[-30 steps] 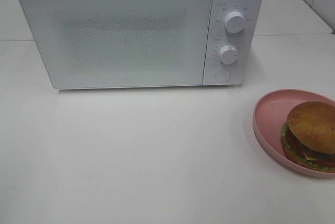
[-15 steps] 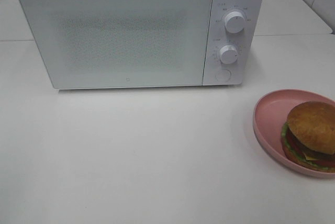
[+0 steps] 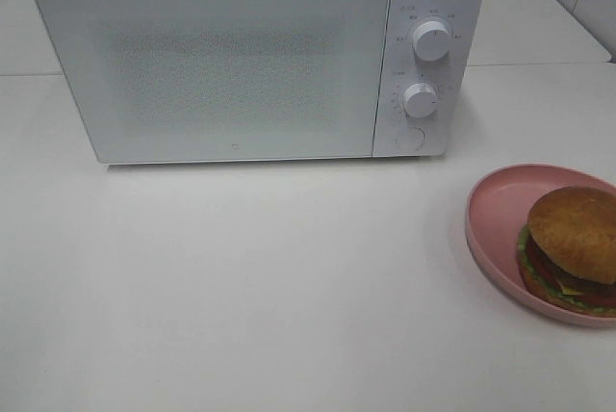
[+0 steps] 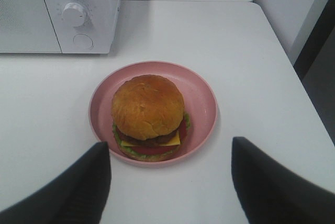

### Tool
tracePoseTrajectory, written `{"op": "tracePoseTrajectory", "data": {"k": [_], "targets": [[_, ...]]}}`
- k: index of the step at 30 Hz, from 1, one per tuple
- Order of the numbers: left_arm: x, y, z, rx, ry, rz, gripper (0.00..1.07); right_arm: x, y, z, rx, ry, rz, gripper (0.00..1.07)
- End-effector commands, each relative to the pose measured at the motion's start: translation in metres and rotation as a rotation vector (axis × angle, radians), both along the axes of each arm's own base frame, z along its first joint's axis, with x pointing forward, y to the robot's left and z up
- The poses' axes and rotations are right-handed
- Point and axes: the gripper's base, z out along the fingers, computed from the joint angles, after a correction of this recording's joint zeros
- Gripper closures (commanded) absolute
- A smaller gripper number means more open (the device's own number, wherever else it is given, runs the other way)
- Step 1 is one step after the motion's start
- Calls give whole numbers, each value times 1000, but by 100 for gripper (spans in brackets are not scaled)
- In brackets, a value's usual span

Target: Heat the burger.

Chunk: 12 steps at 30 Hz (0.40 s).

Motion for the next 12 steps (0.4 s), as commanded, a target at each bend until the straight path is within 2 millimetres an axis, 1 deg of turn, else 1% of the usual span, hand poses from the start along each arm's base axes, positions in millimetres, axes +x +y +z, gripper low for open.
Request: {"op": "tracePoseTrajectory", "data": {"k": [1,12], "targets": [[-3,0,0,-2,-31,3,106,-5,0,1,0,-40,-6,47],[-3,0,0,-2,-31,3,106,-5,0,1,0,-40,-6,47]]}}
